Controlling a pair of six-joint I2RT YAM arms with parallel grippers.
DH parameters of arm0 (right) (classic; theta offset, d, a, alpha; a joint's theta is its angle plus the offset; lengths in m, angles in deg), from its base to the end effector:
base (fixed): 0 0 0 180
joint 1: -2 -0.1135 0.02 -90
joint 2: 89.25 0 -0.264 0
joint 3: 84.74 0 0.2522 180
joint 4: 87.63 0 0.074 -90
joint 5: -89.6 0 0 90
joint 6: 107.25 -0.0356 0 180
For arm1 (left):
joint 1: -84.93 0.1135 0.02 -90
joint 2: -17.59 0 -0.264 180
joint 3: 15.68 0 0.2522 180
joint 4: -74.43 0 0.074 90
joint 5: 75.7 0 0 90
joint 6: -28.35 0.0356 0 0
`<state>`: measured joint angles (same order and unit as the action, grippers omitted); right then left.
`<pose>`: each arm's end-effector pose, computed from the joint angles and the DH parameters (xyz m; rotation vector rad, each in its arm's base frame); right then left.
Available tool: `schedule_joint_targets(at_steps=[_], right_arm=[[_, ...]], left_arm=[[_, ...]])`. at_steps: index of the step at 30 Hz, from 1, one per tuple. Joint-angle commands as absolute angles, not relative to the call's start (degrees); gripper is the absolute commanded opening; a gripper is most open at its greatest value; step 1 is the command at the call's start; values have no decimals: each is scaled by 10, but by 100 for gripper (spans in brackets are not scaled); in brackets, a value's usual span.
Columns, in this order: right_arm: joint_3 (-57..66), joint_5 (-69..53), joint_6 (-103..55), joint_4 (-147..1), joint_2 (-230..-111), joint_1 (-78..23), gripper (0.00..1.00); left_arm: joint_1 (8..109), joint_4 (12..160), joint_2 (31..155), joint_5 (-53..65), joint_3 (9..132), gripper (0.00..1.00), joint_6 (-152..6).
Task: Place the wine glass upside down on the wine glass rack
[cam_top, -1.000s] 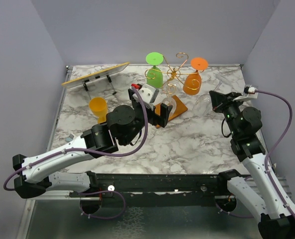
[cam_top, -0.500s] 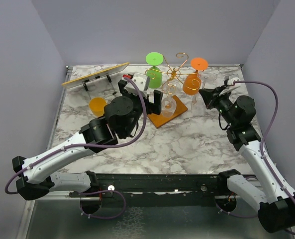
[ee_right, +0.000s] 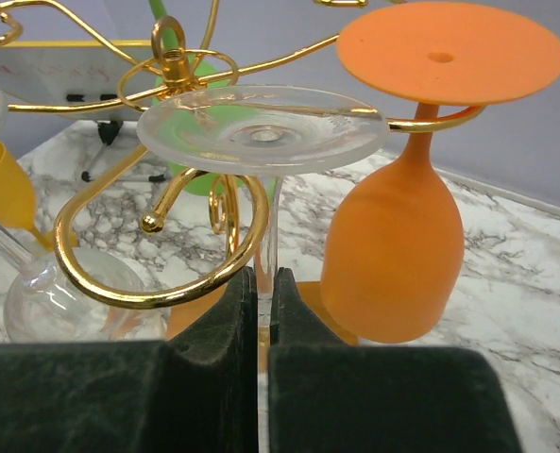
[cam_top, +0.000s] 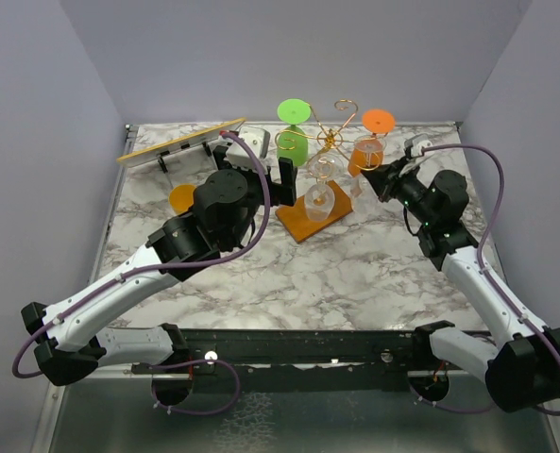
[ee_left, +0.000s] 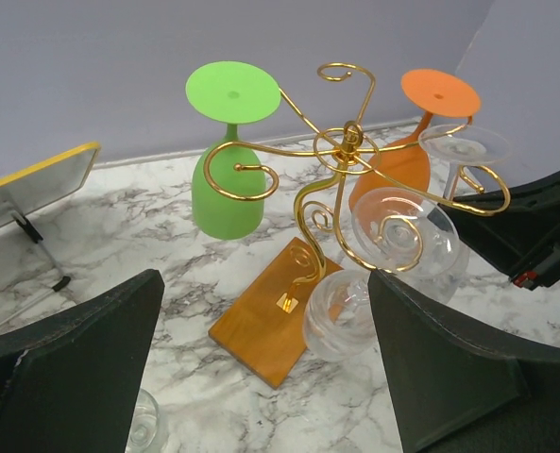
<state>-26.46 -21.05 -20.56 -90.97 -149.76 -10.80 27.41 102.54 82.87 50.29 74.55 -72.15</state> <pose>0.2404 0.0675 0.3356 -0.4146 1.5188 0.5003 0.1470 -0.1920 0.4540 0.1824 1.6203 -0.4053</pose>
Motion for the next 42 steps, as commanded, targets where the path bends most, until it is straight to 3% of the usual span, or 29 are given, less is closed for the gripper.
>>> schedule_joint_targets(at_steps=[1,18,35,42], right_arm=[[-245,-269,-201,-964,-1506,-111,1],[-265,-366,-198,-983,-1479,-111,1],[-331,-207,-216,-1033,-1409,-111,1],[-301,-235,-201,-982,-1446,-111,6]], left_arm=[[281,1038,819,482,740,90,-733],[290,1040,813,465,730,91,-745],[295,1040,816,441,720,91,-763],[296,1040,813,438,716,91,-768]])
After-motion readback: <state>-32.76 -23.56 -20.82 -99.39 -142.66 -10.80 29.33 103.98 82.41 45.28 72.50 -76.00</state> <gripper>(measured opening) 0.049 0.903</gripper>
